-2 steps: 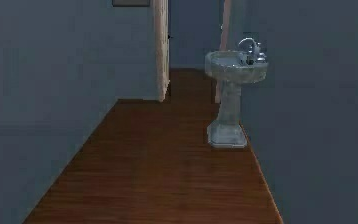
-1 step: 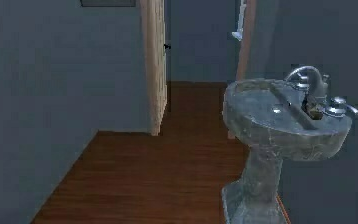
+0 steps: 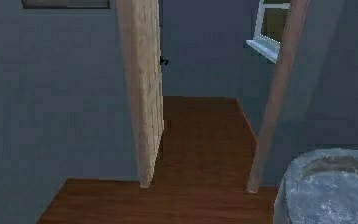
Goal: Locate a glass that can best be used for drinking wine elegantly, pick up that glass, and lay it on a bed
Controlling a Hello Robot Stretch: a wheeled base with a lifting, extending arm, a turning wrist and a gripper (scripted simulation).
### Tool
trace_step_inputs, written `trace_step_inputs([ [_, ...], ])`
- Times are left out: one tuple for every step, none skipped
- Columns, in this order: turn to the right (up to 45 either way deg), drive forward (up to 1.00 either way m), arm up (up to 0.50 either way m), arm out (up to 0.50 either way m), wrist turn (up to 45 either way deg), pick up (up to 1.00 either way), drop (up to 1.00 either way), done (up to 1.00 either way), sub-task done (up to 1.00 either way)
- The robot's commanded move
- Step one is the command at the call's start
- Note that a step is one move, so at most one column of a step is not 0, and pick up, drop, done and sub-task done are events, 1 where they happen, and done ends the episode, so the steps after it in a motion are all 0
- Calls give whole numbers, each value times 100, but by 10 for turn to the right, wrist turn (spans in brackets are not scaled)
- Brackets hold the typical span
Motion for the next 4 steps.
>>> trace_step_inputs([
  [0,100,0,0,0,0,0,0,0],
  [30,0,0,0,0,0,0,0,0],
  [0,100,0,0,0,0,0,0,0],
  [0,30,0,0,0,0,0,0,0],
])
